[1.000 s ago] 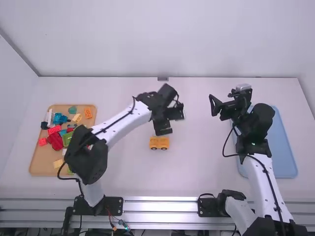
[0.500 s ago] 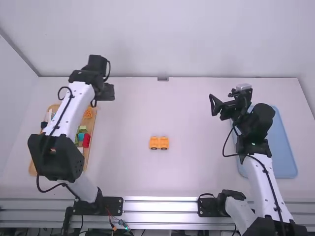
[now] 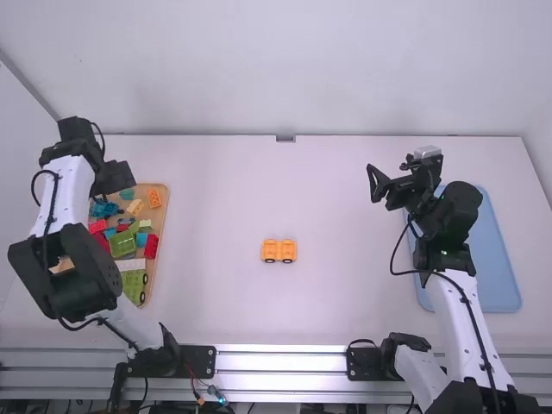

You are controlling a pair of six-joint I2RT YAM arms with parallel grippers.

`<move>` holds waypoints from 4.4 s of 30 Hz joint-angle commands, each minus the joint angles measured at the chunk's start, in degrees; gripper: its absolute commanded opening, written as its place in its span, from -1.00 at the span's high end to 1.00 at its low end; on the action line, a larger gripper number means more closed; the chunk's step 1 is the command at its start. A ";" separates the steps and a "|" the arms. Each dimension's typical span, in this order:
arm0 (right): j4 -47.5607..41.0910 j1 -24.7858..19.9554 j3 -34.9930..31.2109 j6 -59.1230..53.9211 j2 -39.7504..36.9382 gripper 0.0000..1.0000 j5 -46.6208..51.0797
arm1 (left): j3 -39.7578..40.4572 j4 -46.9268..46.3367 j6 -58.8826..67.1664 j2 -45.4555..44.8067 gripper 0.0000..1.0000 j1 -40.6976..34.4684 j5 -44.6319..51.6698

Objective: Assemble lego blocks to make yellow taxi

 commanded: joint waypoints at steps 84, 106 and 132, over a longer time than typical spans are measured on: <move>0.63 8.92 2.23 -8.20 -0.76 -0.98 1.33 | -4.13 15.02 38.12 19.69 0.01 2.62 12.13; 0.42 8.87 2.23 -8.20 -0.79 -0.98 1.18 | -7.61 20.33 37.20 19.41 0.32 2.60 11.91; 0.33 8.85 2.23 -8.20 -0.79 -0.98 1.18 | -7.61 18.73 33.16 19.34 0.36 2.54 8.83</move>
